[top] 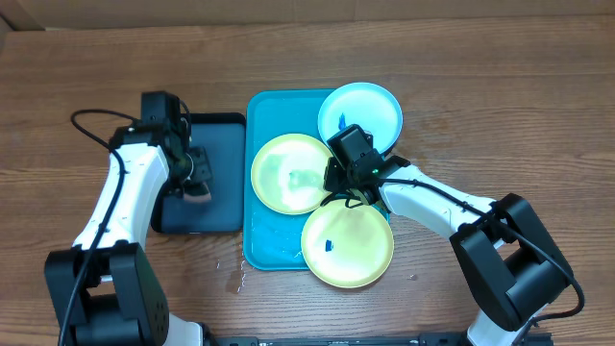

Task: Clean dirty plates on tray and stack at the side
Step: 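Move the left gripper back and drop the sponge into the black tray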

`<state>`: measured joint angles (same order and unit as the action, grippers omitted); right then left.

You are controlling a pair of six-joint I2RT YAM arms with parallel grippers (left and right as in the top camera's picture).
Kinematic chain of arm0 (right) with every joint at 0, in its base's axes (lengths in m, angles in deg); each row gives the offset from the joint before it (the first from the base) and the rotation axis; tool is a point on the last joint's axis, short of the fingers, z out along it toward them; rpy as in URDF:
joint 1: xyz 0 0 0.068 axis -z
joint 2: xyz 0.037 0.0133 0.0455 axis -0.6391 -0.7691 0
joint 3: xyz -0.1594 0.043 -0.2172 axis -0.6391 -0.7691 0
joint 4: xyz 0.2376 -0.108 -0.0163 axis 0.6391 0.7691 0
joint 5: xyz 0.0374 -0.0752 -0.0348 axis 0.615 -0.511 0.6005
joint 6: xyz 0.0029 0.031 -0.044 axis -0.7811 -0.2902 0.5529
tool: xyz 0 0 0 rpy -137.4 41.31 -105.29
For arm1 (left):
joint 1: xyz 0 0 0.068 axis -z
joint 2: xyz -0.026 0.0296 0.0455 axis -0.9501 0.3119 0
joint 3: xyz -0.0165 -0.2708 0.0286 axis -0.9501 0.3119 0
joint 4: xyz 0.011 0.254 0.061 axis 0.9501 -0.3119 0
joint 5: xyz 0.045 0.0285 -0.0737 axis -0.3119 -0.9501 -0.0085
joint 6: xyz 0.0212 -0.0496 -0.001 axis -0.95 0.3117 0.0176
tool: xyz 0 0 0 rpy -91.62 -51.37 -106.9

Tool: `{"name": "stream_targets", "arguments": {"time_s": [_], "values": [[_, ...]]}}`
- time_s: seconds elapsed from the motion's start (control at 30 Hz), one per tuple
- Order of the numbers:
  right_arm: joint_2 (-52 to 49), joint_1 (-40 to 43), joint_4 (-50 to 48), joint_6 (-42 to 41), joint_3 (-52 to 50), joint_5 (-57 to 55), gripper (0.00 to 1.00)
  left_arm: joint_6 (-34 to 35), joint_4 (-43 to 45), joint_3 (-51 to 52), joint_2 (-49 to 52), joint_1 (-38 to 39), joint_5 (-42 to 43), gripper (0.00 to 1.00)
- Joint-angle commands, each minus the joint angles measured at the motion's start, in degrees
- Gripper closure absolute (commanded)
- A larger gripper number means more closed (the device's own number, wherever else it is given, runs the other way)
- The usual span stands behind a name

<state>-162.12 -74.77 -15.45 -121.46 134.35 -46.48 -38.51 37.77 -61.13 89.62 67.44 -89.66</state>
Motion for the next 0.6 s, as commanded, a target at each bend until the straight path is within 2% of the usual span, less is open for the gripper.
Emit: {"name": "stream_targets", "arguments": {"time_s": [0.0,0.03,0.13,0.2,0.37,0.57], "values": [[1.1,-0.6,-0.2,1.2,-0.5,0.3,0.96,0.5,0.9,0.9,0.3,-0.2,-1.2,0.90],[1.1,-0.6,-0.3,1.2,-0.5,0.3,0.96,0.3,1.2,0.9,0.3,-0.2,-1.2,0.86],[1.1,-0.6,-0.4,1.2,-0.5,0.3,0.96,0.4,1.5,0.5,0.3,-0.2,-1.2,0.50],[1.1,-0.6,-0.4,1.2,-0.5,0.3,0.92,0.4,1.1,-0.4,0.3,-0.2,-0.9,0.38],[1.1,-0.6,-0.4,1.1,-0.5,0.3,0.81,0.6,-3.3,-7.2,-0.1,-2.3,3.5,0.36],[0.3,-0.6,-0.4,1.1,-0.5,0.3,0.81,3.6,-8.0,-16.9,-3.0,-9.5,14.8,0.33]]}}
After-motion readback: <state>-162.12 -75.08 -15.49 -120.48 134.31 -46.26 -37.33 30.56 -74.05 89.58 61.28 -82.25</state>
